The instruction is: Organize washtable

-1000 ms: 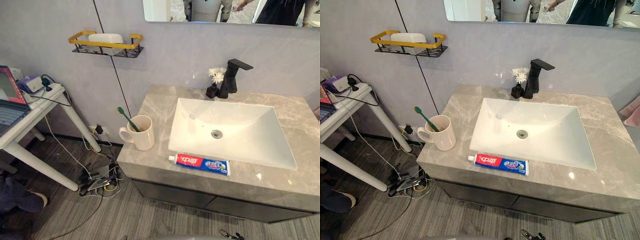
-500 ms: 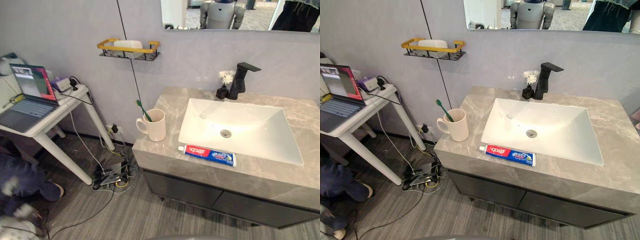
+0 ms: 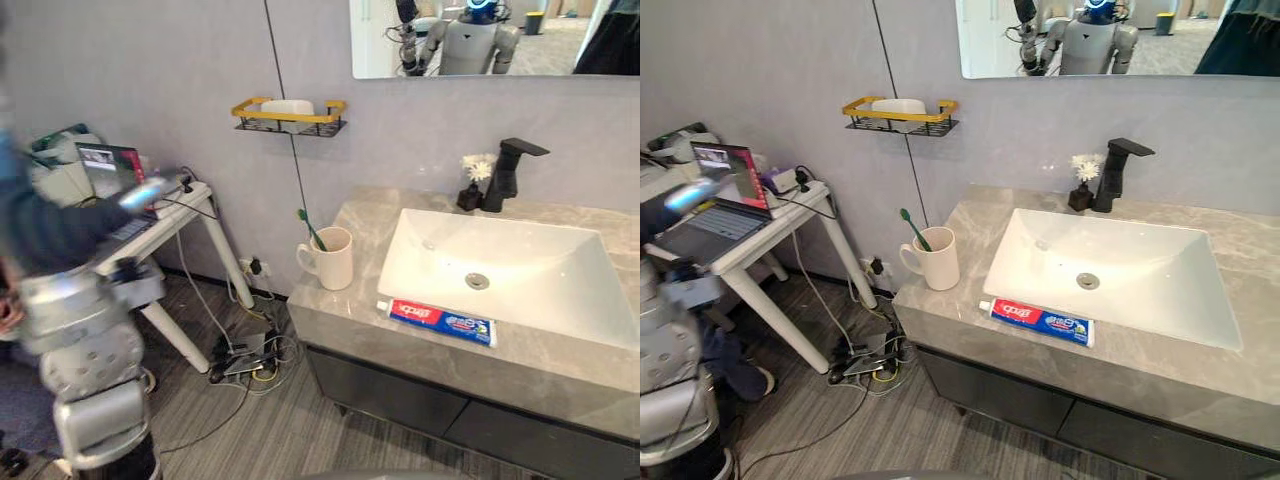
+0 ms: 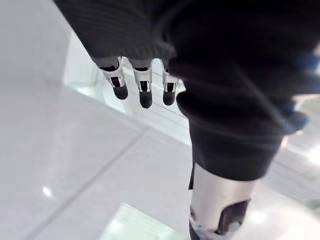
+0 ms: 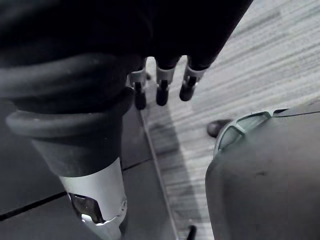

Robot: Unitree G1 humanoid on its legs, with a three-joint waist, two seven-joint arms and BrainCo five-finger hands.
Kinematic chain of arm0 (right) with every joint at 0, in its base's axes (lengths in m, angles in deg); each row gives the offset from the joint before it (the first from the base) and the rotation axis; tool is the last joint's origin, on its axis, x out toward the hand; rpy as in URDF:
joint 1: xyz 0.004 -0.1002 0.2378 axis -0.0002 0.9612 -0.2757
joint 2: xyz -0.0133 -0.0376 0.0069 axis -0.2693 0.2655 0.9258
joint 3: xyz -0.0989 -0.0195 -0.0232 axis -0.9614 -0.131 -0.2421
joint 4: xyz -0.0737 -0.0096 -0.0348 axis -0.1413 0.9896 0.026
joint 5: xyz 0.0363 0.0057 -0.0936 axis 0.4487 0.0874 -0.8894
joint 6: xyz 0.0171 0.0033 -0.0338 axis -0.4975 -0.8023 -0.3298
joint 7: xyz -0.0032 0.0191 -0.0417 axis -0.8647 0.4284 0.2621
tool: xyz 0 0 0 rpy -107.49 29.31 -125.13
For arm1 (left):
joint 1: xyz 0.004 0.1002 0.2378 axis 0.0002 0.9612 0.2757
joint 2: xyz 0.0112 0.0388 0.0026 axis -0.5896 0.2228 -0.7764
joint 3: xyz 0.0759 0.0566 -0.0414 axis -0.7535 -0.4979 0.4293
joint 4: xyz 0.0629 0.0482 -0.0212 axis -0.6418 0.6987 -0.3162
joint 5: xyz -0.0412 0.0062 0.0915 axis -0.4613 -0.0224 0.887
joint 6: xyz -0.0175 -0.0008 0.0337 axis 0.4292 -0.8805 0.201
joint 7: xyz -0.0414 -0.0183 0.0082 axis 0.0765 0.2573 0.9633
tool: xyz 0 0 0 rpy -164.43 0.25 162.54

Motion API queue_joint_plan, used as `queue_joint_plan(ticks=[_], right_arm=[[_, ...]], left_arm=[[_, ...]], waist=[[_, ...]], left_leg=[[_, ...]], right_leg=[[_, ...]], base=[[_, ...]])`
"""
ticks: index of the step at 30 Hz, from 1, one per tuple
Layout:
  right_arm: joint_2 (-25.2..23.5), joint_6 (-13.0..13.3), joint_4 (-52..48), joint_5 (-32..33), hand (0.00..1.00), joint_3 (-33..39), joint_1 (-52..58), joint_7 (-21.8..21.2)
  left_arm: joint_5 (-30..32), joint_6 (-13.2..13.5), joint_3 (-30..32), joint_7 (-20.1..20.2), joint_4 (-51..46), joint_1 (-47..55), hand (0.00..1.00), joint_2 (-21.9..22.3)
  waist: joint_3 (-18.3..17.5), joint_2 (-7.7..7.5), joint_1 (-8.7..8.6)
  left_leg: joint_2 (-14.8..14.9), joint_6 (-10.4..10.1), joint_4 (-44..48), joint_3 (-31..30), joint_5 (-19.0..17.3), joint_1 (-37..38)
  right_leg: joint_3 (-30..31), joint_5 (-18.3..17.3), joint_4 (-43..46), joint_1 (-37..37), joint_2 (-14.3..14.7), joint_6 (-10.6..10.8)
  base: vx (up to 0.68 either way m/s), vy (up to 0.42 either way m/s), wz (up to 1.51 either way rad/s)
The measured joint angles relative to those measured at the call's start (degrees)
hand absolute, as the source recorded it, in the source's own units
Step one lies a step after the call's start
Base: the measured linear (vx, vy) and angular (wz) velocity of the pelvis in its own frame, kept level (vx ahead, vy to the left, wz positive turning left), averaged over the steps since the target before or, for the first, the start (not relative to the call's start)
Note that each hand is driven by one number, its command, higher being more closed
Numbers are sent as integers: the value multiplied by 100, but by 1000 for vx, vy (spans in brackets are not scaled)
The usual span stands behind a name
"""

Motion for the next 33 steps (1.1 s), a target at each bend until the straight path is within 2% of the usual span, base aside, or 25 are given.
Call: queue_joint_plan(ticks=[1,2,4,6,8,11,15,20,22,28,33], right_arm=[[33,-13,14,8,0,-104,-2,1],[60,-15,16,12,0,-171,-9,-3],[177,-22,153,15,0,-246,-47,-37],[337,-58,283,14,0,-327,-50,-104],[453,-95,406,14,0,-334,-39,-113],[469,-107,561,25,0,-317,20,-116],[471,-109,578,15,0,-329,79,-117],[474,-107,570,15,0,-446,81,-129],[470,-104,566,16,0,-475,72,-136],[503,-97,563,17,0,-769,61,-138],[532,-91,563,15,0,-896,37,-161]], left_arm=[[-6,2,-589,135,145,-323,0,-79],[-18,5,-885,230,243,-460,0,-146],[-236,34,-1826,798,881,-872,0,-383],[-677,33,-2329,1304,1587,-1198,0,-465],[-912,-18,-2738,1592,2197,-1438,0,-551],[-974,-26,-3195,1904,2543,-1640,0,-537],[-973,-28,-3552,2110,2914,-1641,0,-530],[-958,-209,-4267,2599,3755,-1642,0,-458],[-951,-251,-4357,2691,3984,-1642,0,-334],[-832,-312,-4546,2715,4398,-1639,0,-62],[-607,-385,-4545,2702,4554,-1599,0,167]], waist=[[-16,-12,-52],[-15,-7,-110],[-81,76,-155],[-94,150,-256],[-158,266,-291],[-151,309,-303],[-147,287,-280],[-118,233,-290],[-107,207,-287],[-9,88,-292],[27,47,-295]], left_leg=[[-1,1,0,15,-1,14],[-3,1,-3,22,-1,25],[1,46,-5,164,-36,47],[1,47,-6,249,-38,71],[2,33,-9,345,-29,74],[19,31,-9,365,-28,78],[52,44,-9,435,-41,79],[104,31,-15,556,-50,71],[106,30,-27,580,-50,19],[99,-36,-98,582,-6,-35],[85,-51,-106,587,-11,-53]], right_leg=[[16,-13,7,0,-3,-11],[24,-15,14,1,-6,-9],[160,-19,111,-96,-24,-19],[246,-17,145,-130,-26,-23],[340,-26,189,-207,-27,-35],[354,-34,190,-217,-4,-45],[424,-44,189,-257,34,-34],[532,-35,165,-327,71,-41],[564,-27,165,-406,67,-43],[569,-7,184,-493,77,-64],[595,-15,217,-529,51,-59]], base=[[20,2,-9],[13,7,-8],[13,18,-25],[17,12,-23],[10,6,-19],[3,-10,-7],[-21,-21,-9],[-24,-17,-11],[-9,-1,-9],[20,-1,0],[47,7,1]])
